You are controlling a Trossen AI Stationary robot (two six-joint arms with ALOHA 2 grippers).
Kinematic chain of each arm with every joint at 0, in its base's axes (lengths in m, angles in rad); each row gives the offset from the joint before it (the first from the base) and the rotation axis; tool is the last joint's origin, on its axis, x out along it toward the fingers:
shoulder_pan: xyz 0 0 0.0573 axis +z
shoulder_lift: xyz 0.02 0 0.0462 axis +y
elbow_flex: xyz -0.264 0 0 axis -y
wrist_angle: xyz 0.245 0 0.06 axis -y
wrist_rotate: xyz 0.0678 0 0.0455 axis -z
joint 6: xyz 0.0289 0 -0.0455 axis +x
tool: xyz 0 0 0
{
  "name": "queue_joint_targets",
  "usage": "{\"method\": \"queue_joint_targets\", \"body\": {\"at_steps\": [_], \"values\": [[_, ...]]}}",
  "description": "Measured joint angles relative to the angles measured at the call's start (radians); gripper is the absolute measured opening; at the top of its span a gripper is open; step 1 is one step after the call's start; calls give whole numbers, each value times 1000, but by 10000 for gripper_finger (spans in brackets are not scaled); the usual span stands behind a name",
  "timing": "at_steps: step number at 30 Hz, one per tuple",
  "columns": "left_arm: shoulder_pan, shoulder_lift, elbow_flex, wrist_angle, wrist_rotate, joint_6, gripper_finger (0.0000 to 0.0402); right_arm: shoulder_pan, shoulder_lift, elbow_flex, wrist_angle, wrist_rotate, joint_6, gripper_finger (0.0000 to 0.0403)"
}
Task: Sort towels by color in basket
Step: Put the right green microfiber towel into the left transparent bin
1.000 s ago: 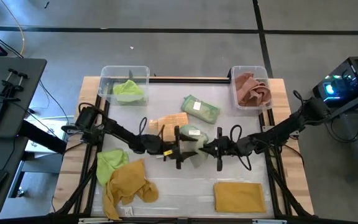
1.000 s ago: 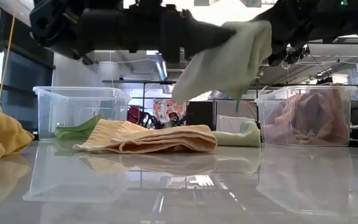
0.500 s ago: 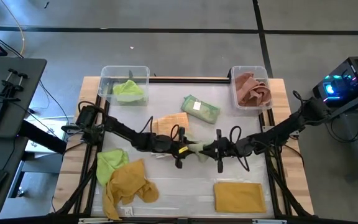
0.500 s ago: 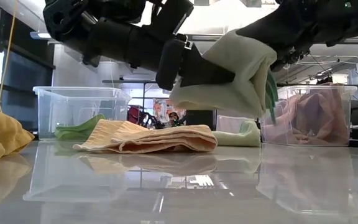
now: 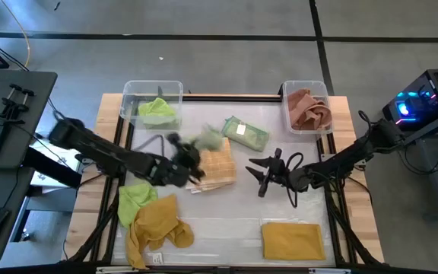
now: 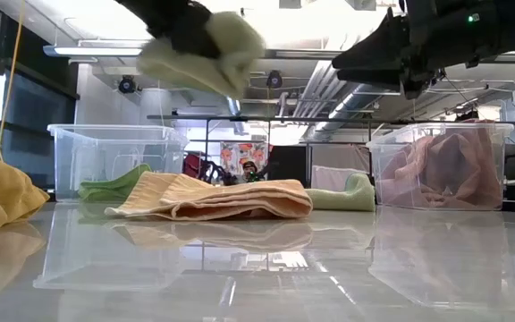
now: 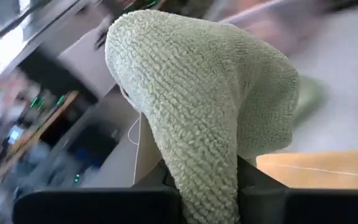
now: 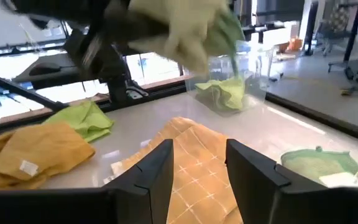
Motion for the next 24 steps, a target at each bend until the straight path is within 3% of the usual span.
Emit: {"method": "queue_joint_targets", "body": {"at_steps": [5,9,12,15,18,21,24], "values": [[152,-184,0,-289,-50,-196,19,0,0,0,-20,-11,41,142],[342,-273,0,-413,-39,-238,31,0,0,0,-21,-11,35,142],[478,-299,0,-455,23,-234,51,0,0,-1,-23,-8,34,142],[603,-298,-9,-453,116,-138,74,0,0,-1,-32,-8,34,142],[712,-298,-47,-423,145,-62,97,0,0,-1,-48,-8,43,142],[807,-297,-72,-413,179,-59,120,0,0,-2,-74,-12,59,142],[876,-298,-94,-380,276,-62,147,0,0,-2,-97,-13,74,142]]}}
